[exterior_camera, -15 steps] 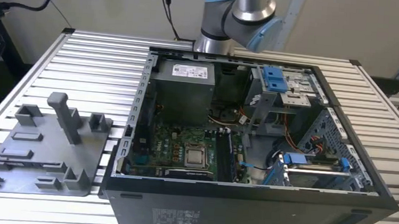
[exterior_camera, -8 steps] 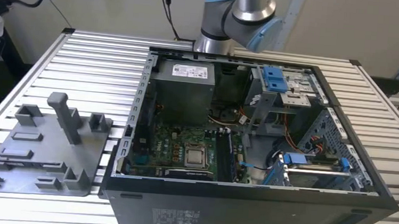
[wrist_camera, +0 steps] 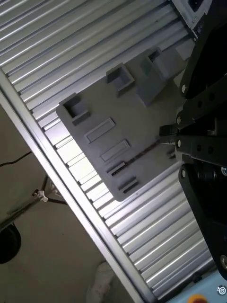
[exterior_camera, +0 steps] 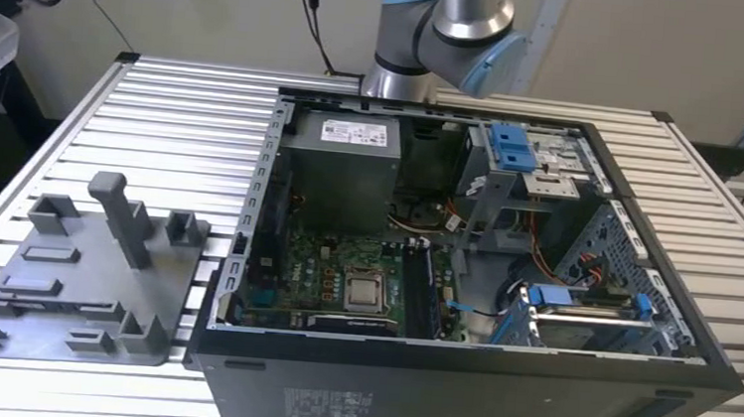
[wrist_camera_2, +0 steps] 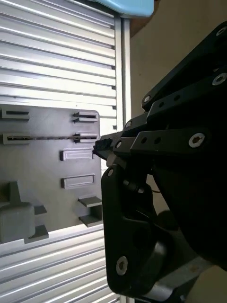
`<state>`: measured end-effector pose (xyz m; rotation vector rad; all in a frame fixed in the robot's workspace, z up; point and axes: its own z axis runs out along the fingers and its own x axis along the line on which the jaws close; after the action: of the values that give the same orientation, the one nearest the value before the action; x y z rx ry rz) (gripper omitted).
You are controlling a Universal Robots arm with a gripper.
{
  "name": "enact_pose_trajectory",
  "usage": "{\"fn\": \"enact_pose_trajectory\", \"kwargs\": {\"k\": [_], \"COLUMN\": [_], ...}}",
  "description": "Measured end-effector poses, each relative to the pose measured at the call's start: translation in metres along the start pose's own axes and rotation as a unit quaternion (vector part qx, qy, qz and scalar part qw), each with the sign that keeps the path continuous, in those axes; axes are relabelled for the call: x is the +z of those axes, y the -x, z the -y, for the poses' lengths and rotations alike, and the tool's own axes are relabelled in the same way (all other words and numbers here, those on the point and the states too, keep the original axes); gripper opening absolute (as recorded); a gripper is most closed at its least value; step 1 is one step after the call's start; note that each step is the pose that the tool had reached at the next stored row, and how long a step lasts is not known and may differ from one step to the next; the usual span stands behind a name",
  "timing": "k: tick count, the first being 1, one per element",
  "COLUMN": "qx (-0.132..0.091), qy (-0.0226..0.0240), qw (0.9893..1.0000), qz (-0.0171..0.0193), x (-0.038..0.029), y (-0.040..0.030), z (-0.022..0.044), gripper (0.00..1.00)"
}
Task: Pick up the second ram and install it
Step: 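Pick up the second ram and move it above second insertion slot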
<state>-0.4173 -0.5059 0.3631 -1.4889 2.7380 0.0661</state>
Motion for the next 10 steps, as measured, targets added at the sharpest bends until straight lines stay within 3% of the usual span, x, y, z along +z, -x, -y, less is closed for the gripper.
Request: {"fn": "enact_pose_trajectory", "kwargs": {"k": [5, 10], "qx": [-0.046, -0.091], "qy": [-0.0018, -0.0041], "qw": [0.9989, 0.9958], "qz": [0.0012, 0.0027], "x": [0.0006, 0.0012], "y": [0.0000, -0.0001], "z": [0.0000, 0.0000], "gripper": [0.11, 0.11]}}
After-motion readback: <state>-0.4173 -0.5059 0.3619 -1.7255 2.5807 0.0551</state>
